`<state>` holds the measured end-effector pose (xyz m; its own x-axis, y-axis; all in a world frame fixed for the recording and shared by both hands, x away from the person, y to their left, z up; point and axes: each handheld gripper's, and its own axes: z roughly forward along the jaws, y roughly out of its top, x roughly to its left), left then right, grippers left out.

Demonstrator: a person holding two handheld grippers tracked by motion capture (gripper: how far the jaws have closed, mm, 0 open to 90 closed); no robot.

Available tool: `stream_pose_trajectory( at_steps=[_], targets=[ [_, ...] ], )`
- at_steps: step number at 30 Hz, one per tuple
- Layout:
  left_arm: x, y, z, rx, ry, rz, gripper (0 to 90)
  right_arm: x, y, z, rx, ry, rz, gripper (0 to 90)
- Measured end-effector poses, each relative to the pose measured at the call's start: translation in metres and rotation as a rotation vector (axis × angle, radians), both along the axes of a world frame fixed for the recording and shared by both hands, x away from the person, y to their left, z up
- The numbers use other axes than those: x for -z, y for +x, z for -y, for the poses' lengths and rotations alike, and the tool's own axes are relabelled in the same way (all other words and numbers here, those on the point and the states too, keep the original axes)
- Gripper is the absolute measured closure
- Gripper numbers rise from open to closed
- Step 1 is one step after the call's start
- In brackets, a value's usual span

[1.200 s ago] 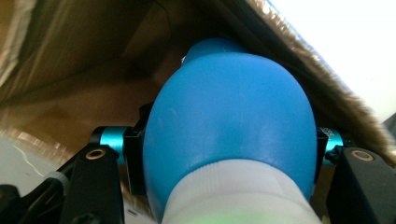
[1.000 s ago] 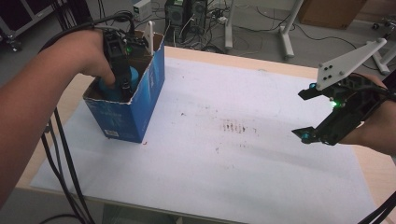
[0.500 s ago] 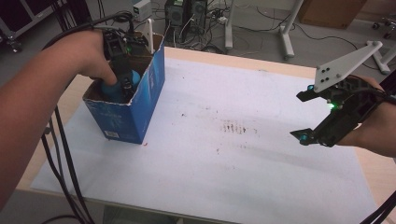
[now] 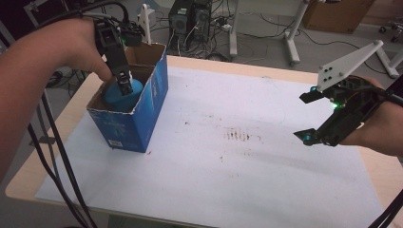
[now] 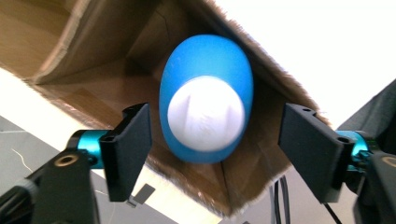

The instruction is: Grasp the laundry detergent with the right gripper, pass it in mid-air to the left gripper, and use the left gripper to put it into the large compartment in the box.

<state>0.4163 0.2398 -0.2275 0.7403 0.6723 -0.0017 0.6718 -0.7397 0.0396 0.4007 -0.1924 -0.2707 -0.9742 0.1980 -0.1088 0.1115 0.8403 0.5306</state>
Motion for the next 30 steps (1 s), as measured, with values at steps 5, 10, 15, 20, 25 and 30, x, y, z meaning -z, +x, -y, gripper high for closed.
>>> stream_pose_trajectory(
  at_steps=[5,10,15,20,25,30],
  targets=[
    [-0.021,-0.004,0.012,0.023,-0.044,0.035,20.0,-0.003,0.01,-0.001,0.002,-0.008,-0.028,0.7],
    [-0.033,-0.011,0.032,0.075,-0.065,0.053,17.3,0.002,0.019,-0.001,0.005,-0.013,-0.04,0.7],
    [-0.036,-0.019,0.054,0.176,-0.061,0.042,12.2,0.004,0.025,0.002,0.018,-0.018,-0.055,0.7],
    [-0.036,-0.026,0.075,0.261,-0.043,0.034,9.1,0.005,0.029,0.004,0.012,-0.028,-0.062,0.7],
    [-0.034,-0.031,0.093,0.324,-0.033,0.017,9.1,0.004,0.031,0.001,0.007,-0.042,-0.078,0.7],
    [-0.029,-0.032,0.104,0.376,-0.013,0.004,7.5,0.005,0.036,-0.003,-0.015,-0.082,-0.082,0.7]
  ],
)
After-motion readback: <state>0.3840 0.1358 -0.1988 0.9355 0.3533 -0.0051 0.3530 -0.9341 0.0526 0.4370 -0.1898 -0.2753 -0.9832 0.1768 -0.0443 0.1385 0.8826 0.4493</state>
